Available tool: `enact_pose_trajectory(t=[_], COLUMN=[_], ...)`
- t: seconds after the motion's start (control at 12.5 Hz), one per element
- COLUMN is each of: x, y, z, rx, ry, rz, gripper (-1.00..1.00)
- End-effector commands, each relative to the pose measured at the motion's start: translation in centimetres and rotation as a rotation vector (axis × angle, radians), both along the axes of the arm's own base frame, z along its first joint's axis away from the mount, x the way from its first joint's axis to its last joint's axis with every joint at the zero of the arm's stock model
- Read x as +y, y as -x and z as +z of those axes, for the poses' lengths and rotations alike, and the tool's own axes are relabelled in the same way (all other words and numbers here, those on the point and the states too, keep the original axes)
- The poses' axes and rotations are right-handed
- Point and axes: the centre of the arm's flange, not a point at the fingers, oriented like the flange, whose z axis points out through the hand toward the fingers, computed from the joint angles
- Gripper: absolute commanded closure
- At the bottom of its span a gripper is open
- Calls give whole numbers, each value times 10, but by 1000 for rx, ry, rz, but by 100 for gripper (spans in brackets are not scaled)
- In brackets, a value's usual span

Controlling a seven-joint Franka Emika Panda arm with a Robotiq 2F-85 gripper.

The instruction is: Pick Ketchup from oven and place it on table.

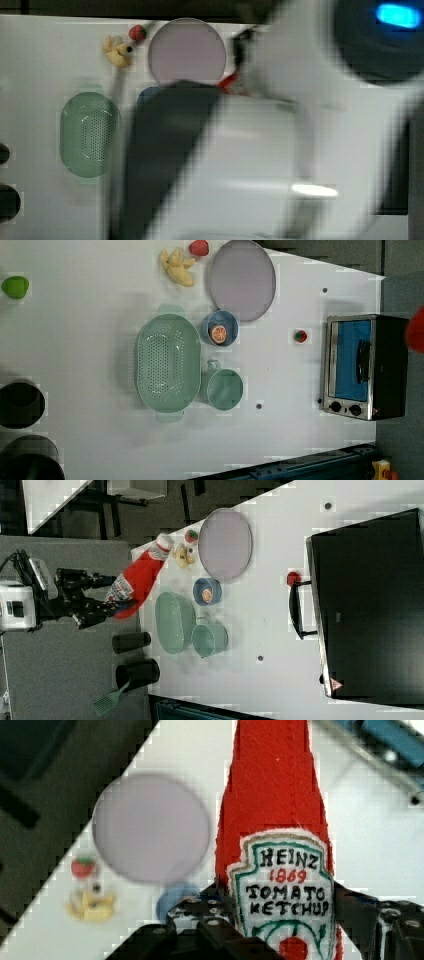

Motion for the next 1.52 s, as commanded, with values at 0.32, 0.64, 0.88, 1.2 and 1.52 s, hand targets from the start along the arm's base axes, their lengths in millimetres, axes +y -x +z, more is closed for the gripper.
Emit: enact_pose_trajectory(t=[0.32,0.64,0.88,1.2,1.52], x=[51,41,31,29,22], y=[-5,12,36,44,45], z=[-142,-235,-314,-388,-420], rx=[207,203,191,172,180], ry=[19,31,34,43,50], rz=[90,76,57,51,38], gripper=[-27,-26,-26,-27,-27])
